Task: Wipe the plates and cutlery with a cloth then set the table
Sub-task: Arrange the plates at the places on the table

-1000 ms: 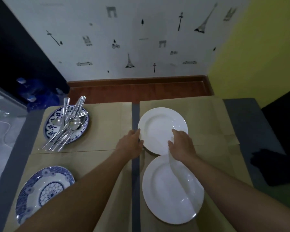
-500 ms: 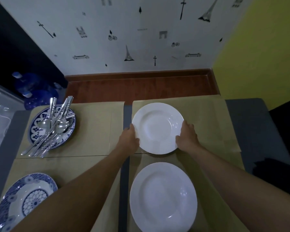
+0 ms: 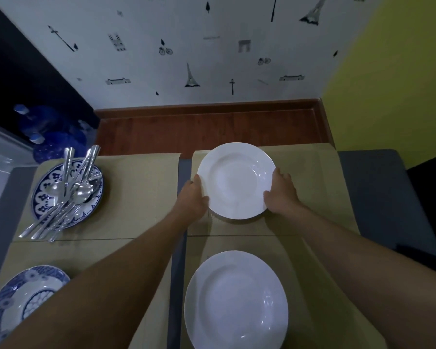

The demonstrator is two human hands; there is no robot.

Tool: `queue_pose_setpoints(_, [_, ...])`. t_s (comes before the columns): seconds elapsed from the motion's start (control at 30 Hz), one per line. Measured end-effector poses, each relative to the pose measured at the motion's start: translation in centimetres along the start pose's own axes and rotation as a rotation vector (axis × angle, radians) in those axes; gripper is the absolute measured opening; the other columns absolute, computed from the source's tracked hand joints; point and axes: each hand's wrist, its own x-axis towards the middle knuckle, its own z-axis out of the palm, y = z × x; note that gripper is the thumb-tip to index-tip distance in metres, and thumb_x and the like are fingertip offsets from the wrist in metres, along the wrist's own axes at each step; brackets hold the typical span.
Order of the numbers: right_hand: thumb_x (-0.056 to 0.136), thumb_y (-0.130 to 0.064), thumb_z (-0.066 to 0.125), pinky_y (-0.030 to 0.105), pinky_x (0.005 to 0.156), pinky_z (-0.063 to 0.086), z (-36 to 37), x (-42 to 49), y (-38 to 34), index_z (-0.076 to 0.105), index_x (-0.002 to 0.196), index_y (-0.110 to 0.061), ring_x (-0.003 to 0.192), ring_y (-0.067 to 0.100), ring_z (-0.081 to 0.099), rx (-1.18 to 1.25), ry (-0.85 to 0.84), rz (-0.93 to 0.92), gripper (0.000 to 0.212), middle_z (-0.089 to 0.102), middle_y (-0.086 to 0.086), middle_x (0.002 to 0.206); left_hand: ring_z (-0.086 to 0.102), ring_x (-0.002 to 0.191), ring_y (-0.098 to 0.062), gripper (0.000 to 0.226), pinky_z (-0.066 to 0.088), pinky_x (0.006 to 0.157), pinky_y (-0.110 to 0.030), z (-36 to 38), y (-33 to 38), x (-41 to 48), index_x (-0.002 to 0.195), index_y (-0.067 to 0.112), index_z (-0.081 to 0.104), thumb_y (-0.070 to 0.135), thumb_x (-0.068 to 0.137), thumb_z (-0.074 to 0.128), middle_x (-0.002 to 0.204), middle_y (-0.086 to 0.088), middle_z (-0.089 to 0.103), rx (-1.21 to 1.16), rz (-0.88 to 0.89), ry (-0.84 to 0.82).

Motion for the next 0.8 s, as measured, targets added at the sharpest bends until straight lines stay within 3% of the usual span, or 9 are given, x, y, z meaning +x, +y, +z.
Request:
queue_pose_setpoints(0.2, [0.099,-0.021,0.063,0.043,0.111,0.04,0.1,-1.1,0.4,0.014,0.161,-0.011,0.142,0.035,0.039,0.0,0.016,-0.013,0.081,0.027,0.014,0.16,0.056,0.12,-0.026,0.062,0.049,0.103,-0.052,-0.4,-0.5,-1.6,0.145,0.027,0.033,0.038,0.094,0.066,0.134,-0.003,0.054,-0.025,0.058,0.005])
queue_pose_setpoints(0.37, [0.099,-0.038,0.062,0.051,0.118,0.033,1.3,-4.4,0.9,0.008,0.163,-0.019,0.151,0.033,0.02,-0.019,0.049,-0.031,0.086,0.012,0.01,0.167,0.057,0.113,-0.019,0.047,0.049,0.097,-0.04,-0.2,-1.1,-3.8,0.138,0.027,0.043,0.035,0.096,0.062,0.128,0.002,0.056,-0.003,0.155,0.035])
queue_pose_setpoints(0.47, [0.098,-0.045,0.062,0.053,0.117,0.031,2.6,-7.1,1.2,0.01,0.163,-0.023,0.151,0.033,0.019,-0.021,0.055,-0.038,0.086,0.016,0.01,0.166,0.058,0.113,-0.021,0.04,0.049,0.096,-0.036,0.2,-1.5,-5.5,0.137,0.023,0.045,0.031,0.1,0.056,0.129,0.0,0.057,0.028,0.195,0.026])
queue_pose_setpoints(0.63, [0.097,-0.046,0.06,0.052,0.115,0.03,4.5,-11.7,2.2,0.017,0.162,-0.027,0.149,0.034,0.022,0.006,0.021,-0.013,0.081,0.025,0.011,0.162,0.052,0.123,-0.032,0.048,0.048,0.101,-0.046,1.1,-3.0,-8.9,0.144,0.013,0.04,0.034,0.102,0.05,0.136,-0.011,0.053,0.136,0.163,-0.068])
queue_pose_setpoints(0.8, [0.099,-0.048,0.056,0.048,0.114,0.034,6.6,-15.8,3.9,0.03,0.159,-0.024,0.146,0.033,0.029,-0.02,-0.026,0.027,0.07,0.034,0.009,0.157,0.05,0.128,-0.035,0.057,0.045,0.105,-0.045,2.9,-4.8,-12.5,0.154,0.015,0.029,0.035,0.104,0.045,0.142,-0.019,0.048,0.157,0.13,-0.188])
